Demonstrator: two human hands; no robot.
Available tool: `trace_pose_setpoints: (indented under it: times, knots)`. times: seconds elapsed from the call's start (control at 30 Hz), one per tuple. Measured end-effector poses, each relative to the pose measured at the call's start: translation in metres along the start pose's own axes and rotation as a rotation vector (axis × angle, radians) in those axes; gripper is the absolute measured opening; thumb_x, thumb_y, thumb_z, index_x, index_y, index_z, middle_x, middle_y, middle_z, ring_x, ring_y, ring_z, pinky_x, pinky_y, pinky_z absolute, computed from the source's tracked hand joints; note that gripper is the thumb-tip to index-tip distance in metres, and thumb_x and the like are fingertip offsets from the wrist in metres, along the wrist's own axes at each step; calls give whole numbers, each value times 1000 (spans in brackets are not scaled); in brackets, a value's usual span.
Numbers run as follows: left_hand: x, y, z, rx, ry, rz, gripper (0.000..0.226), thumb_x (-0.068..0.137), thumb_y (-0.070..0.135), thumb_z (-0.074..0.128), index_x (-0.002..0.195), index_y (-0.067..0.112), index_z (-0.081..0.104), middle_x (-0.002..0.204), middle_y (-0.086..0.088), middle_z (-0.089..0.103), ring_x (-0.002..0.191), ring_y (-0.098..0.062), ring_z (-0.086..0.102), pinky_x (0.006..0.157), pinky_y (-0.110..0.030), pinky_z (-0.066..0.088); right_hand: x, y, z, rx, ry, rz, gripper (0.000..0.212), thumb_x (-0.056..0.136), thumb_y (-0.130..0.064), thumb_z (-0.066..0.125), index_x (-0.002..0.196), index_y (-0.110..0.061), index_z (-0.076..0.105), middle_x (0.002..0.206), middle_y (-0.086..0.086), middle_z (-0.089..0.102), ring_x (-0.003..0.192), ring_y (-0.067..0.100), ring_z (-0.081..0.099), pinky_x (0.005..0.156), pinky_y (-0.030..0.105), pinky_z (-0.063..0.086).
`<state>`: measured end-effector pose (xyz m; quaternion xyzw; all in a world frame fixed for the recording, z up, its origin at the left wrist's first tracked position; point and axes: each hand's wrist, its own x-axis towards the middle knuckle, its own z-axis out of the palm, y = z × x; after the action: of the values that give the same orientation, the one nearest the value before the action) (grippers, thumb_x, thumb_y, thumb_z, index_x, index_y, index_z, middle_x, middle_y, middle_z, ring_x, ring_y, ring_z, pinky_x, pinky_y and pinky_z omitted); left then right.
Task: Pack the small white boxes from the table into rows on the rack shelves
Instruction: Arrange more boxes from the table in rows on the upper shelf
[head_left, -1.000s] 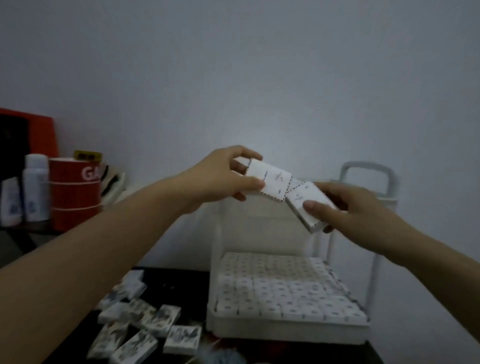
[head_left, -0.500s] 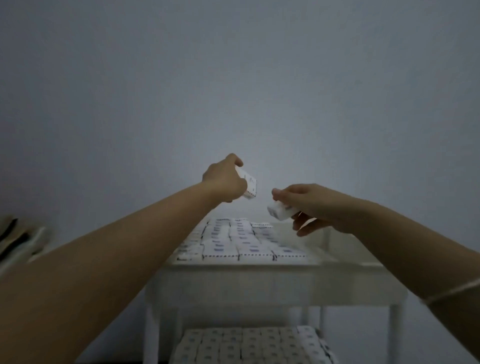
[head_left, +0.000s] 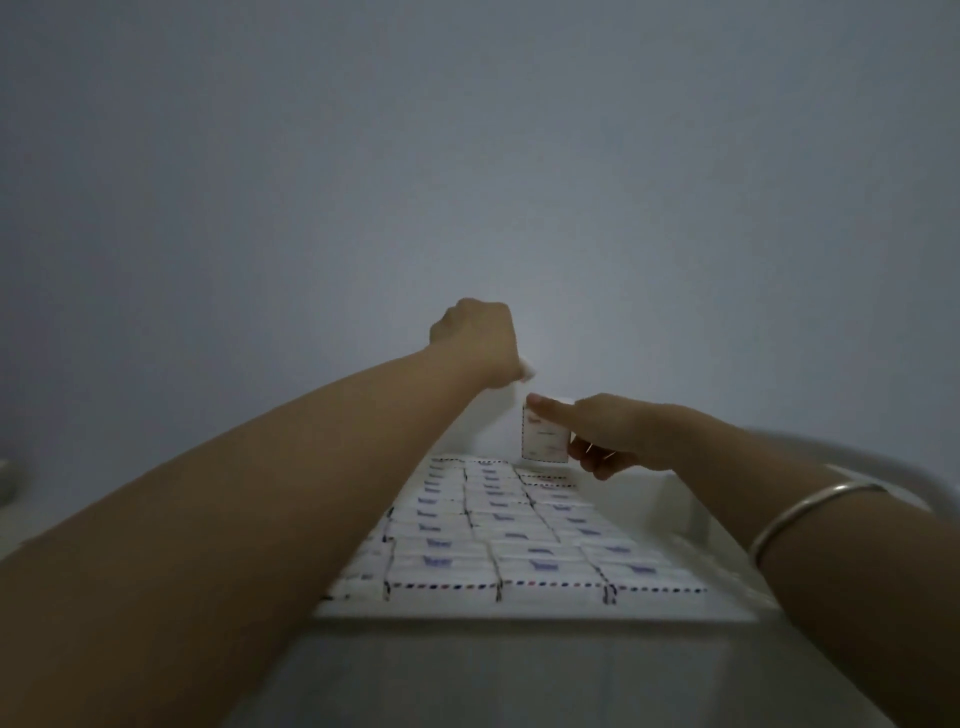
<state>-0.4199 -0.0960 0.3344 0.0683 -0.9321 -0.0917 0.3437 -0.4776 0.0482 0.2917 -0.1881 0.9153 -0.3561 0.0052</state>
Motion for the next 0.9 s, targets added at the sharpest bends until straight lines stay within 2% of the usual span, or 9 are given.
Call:
trace_pose_setpoints:
  times: [0.13,0.2,0.23,0.3,0.33,0.43,0.53,0.7,0.9]
  knots:
    - [1,2,14,-33,-12,24,50,70,52,81,71,12,50,83,-3,58,77,-21,56,56,-27,40,2,4,6,-96,-86,4,81,80,-78,42,125,-12,54,97,1,58,73,14,56,66,26,49]
    - [-2,2,19,-31,-31,29,41,72,41,82,76,13,54,90,-4,61,79,-22,57,59,-28,43,2,5,9,-107,-107,3,82,80,-78,42,127,-12,52,104,0,59,78,15,59,65,25,49]
    - [-4,3,21,-20,-27,34,34,77,35,79,90,11,58,100,-6,61,84,-22,57,63,-29,45,2,6,10,-98,-109,3,81,80,-77,43,127,-11,53,105,0,59,81,15,60,65,24,50]
    - [-5,1,24,-12,-2,46,46,83,33,70,120,12,53,116,-9,57,97,-26,56,71,-32,46,1,6,12,-58,-119,0,77,83,-72,47,126,-9,55,109,2,61,90,17,62,68,25,52]
    - [-5,1,25,-4,15,54,49,84,37,67,124,13,51,117,-9,57,101,-27,56,73,-32,46,1,6,13,-40,-123,-5,74,85,-69,48,126,-8,55,112,4,61,95,19,63,70,26,53]
    - [-5,0,28,30,52,56,49,86,52,62,116,14,59,112,-8,62,99,-27,59,76,-33,49,-1,6,16,-34,-119,-29,59,92,-60,45,123,-10,53,114,9,62,100,23,63,72,27,55]
    - [-6,-3,33,25,35,32,54,85,61,59,107,12,62,102,-7,64,90,-25,63,75,-33,53,-3,8,18,-61,-162,5,47,99,-51,38,126,-14,51,108,7,62,90,19,64,64,26,55]
    - [-7,-2,40,75,23,88,59,85,68,52,90,10,62,94,-10,65,89,-27,62,65,-31,42,-6,10,24,-102,-149,47,32,105,-33,32,126,-19,51,106,2,60,86,17,63,57,25,52]
    - [-4,-2,47,132,-34,135,65,85,66,53,99,3,63,100,-16,66,93,-30,63,68,-33,45,-6,13,21,-41,-99,83,31,102,-28,46,116,-5,60,93,4,64,75,14,62,52,23,51]
